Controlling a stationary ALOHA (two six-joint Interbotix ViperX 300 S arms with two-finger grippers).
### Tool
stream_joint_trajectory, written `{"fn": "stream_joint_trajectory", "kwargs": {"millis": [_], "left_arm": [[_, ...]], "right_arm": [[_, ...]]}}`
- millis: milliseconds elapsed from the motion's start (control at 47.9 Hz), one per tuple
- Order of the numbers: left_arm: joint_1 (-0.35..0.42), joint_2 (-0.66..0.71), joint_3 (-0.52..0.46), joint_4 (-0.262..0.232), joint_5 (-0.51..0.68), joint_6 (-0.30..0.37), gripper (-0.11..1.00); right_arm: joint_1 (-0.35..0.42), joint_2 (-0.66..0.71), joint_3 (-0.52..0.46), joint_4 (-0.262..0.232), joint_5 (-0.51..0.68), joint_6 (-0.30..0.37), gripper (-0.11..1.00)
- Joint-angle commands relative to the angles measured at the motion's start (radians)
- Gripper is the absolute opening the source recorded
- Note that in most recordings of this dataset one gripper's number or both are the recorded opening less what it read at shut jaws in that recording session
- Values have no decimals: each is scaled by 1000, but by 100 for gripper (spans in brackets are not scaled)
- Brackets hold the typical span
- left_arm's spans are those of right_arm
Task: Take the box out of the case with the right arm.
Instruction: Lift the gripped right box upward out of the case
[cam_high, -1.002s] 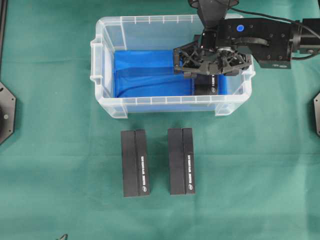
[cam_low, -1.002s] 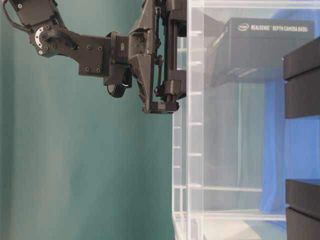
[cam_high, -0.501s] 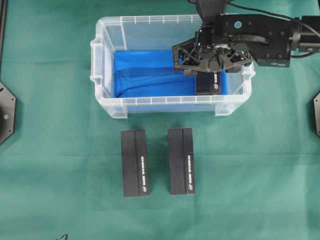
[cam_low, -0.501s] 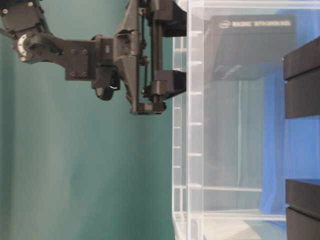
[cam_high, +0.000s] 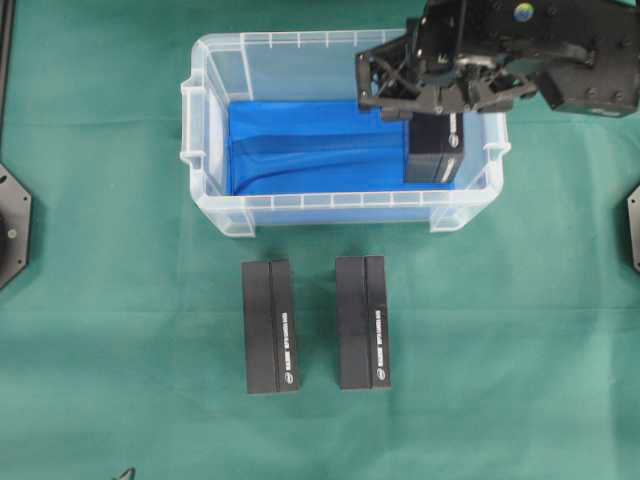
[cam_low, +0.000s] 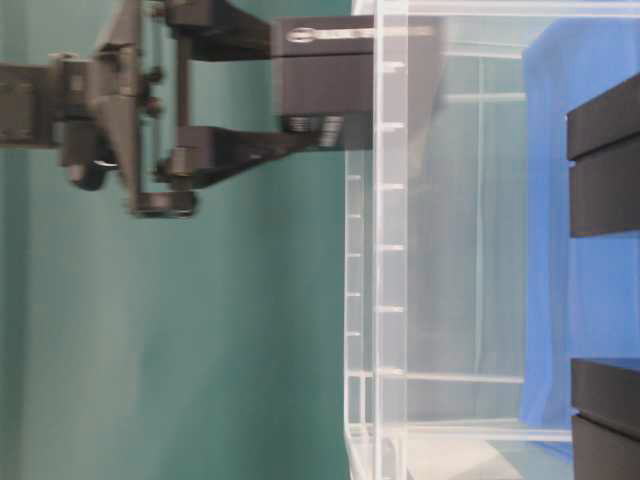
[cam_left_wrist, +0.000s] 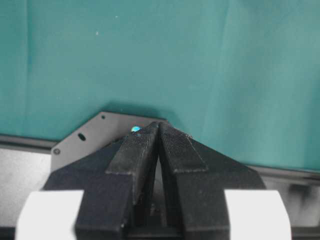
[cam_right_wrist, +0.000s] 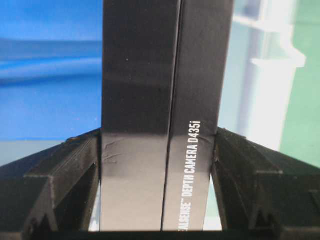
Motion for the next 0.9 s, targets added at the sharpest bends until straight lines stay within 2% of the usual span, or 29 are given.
{"fn": "stream_joint_trajectory", "kwargs": {"millis": [0, 397, 877], "left_arm": [[5, 3, -9, 3, -5, 2, 0], [5, 2, -9, 3, -5, 2, 0], [5, 2, -9, 3, -5, -5, 0]], "right_arm": [[12, -43, -66, -23, 44, -3, 65], [63, -43, -193, -66, 161, 0, 65], [74, -43, -204, -77, 173, 0, 65]]}}
